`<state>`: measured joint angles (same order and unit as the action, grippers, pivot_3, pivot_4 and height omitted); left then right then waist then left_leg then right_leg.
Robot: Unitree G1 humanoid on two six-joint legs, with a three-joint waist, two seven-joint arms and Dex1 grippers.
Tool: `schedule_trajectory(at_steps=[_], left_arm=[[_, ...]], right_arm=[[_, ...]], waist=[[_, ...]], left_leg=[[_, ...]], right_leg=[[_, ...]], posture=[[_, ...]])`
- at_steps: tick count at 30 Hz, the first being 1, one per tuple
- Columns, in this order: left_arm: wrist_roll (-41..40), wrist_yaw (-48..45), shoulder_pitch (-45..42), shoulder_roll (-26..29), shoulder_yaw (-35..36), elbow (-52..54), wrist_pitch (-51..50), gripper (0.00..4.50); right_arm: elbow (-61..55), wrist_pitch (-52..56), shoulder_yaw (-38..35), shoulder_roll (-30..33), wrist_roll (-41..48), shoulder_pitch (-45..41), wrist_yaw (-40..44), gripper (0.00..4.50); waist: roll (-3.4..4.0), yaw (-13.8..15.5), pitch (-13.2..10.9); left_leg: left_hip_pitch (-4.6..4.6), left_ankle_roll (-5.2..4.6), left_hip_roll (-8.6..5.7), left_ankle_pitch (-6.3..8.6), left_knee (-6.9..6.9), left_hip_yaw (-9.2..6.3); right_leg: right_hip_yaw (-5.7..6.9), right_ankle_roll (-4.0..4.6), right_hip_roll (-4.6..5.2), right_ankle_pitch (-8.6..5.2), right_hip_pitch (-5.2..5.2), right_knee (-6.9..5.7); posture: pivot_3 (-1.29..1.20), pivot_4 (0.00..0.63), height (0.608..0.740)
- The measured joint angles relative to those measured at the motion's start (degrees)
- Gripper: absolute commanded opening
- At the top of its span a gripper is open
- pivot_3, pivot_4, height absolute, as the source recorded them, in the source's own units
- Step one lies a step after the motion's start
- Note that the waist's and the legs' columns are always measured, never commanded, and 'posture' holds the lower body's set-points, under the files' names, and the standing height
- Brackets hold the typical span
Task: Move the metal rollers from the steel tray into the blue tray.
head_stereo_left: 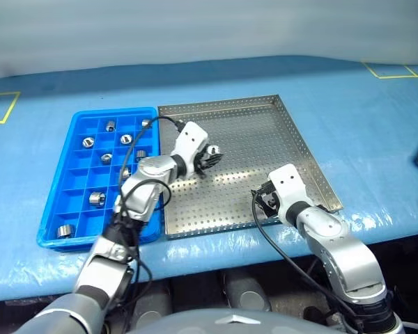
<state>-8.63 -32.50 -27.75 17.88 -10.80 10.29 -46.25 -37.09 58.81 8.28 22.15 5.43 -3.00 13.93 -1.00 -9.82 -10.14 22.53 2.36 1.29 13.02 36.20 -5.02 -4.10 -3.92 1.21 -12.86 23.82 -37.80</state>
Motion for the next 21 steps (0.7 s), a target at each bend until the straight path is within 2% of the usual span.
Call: schedule_trajectory(at_steps=[4, 8, 15, 21], left_arm=[[-0.89, 1.85, 4.36, 6.39, 4.26, 11.27, -9.71, 1.68], [-0.19, 6.63, 9.05, 9.74, 10.9, 19.8, -16.25, 1.68], [4.42, 17.37, 13.05, 9.23, 21.18, 24.72, -20.89, 1.68], [6.28, 22.39, 15.91, 6.4, 22.28, 24.72, -21.96, 1.68]], right_arm=[[-0.03, -2.56, 1.98, -2.46, 3.78, -3.27, 4.19, 3.7], [-1.06, -3.77, 3.93, -4.38, 9.82, -6.3, 9.88, 3.7], [1.75, -5.99, 6.7, -3.03, 12.16, -10.2, 13.79, 3.7], [4.13, -6.91, 7.64, -2.52, 11.97, -11.6, 14.47, 3.7]], waist=[[-0.02, 1.66, -0.01], [-0.03, 4.65, -0.02], [-0.09, 9.22, -0.03], [-0.1, 10.63, -0.03]], left_leg=[[0.03, 0.0, 0.0, 0.0, 0.0, -0.02], [0.06, 0.0, 0.01, 0.0, -0.03, -0.08], [0.06, 0.03, -0.04, -0.02, 0.02, -0.13], [0.08, 0.05, -0.06, -0.03, 0.01, -0.16]], right_leg=[[0.04, 0.01, 0.01, -0.01, 0.02, 0.02], [0.13, 0.03, 0.03, -0.02, 0.02, 0.06], [0.25, 0.04, 0.12, -0.01, -0.06, 0.1], [0.29, 0.05, 0.16, -0.01, -0.05, 0.1]], posture=[[0.01, 0.15, 0.74], [0.09, 0.15, 0.74], [0.17, 0.15, 0.74], [0.18, 0.15, 0.74]])
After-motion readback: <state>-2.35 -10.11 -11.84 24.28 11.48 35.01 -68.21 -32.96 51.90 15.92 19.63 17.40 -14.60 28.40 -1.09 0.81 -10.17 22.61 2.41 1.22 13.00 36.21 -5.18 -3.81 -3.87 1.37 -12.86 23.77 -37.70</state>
